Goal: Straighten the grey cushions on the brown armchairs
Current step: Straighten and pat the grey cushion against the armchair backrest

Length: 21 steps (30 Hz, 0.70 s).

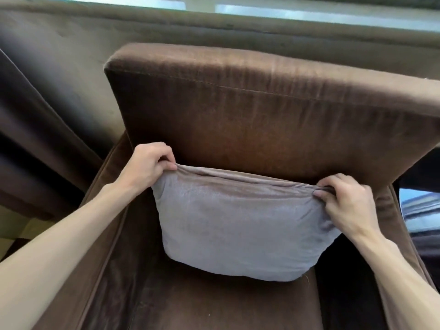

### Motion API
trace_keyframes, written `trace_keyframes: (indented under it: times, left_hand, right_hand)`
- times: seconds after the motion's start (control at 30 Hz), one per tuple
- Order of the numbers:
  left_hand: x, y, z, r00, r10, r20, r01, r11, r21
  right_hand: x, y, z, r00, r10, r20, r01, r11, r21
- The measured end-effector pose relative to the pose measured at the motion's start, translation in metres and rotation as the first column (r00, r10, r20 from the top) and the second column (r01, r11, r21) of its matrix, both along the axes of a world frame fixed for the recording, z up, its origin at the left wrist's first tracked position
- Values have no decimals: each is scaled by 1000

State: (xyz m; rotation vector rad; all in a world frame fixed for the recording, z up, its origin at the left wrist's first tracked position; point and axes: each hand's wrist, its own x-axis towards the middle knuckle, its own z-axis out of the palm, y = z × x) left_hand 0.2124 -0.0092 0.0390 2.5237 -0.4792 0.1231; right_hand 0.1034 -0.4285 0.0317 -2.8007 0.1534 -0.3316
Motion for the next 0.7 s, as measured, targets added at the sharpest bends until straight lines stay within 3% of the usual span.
trace_keyframes:
  times: [0.2, 0.33, 0.43, 0.53, 0.6, 0.7]
  left_hand:
    - [-4, 25, -21, 995, 63, -76, -59, 997, 52]
    - [1, 30, -5, 993, 75, 95, -71, 996, -45]
    - [-2, 24, -8, 989, 94, 112, -83, 992, -94]
    - [-12, 29, -24, 994, 89, 67, -82, 991, -103]
    - [-18, 36, -34, 981, 194, 21, -185, 960, -212]
    - [-38, 47, -58, 905, 370, -210, -425, 805, -414]
  right_hand:
    - [-20, -31, -16, 990, -60, -131, 68, 996, 58]
    - [-9, -29, 4, 990, -132, -50, 134, 991, 30]
    - [-12, -25, 4, 973, -203, -107, 203, 979, -16]
    - [-11, -58, -30, 955, -197, -222, 195, 980, -30]
    - [1, -55, -34, 969, -116, -220, 114, 993, -23]
    - [15, 28, 6, 989, 11, -151, -11, 1000, -2]
